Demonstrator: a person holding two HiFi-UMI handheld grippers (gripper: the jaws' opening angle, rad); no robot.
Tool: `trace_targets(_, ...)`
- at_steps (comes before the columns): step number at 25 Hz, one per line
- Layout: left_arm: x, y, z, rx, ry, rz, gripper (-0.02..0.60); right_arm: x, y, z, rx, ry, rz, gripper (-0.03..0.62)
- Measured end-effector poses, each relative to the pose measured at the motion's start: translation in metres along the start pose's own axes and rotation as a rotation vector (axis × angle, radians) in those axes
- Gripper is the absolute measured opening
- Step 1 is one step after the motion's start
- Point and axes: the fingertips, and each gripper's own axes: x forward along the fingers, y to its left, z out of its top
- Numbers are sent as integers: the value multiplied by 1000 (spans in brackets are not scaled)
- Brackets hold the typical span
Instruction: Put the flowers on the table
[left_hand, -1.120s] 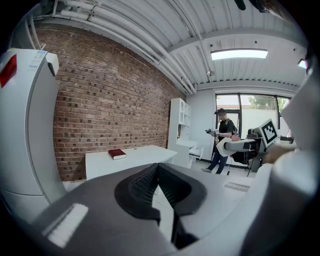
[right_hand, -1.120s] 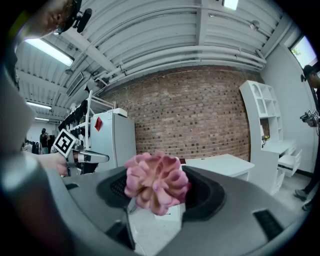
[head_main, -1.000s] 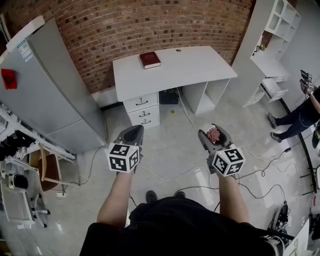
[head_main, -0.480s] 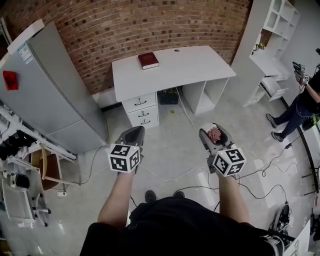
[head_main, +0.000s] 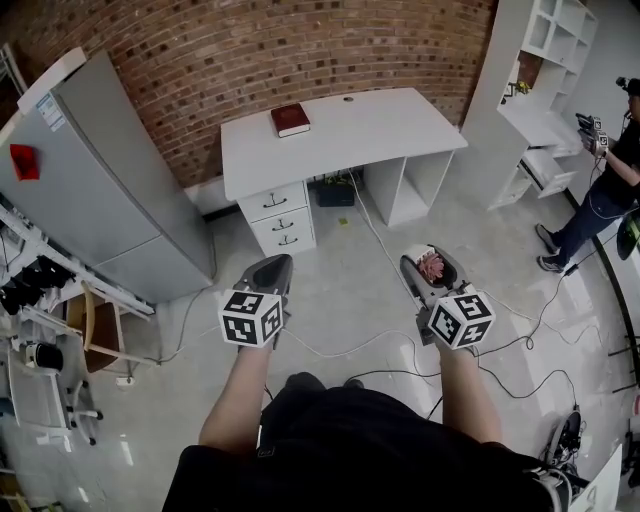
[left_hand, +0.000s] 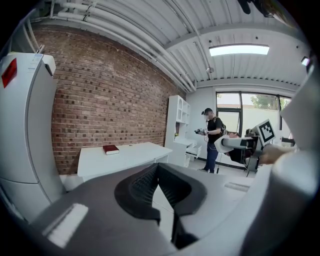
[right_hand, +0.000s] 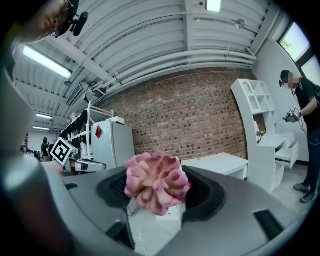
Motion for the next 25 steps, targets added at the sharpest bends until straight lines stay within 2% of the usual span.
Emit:
trace_targets(5,2,-5,-16,-24,26,18,12,-3,-10,-4,11,8,7,256)
trace_targets(11,26,-7,-2,1,8,7,12,1,-35,2,16,-8,-28,256)
trace_targets(16,56,-3,7,4,5,-25,12,14,-53,4,22,1,-50,256)
trace_targets(25,133,31,12,-27,26,-72,12,70,-100,-7,43,58,-104,256)
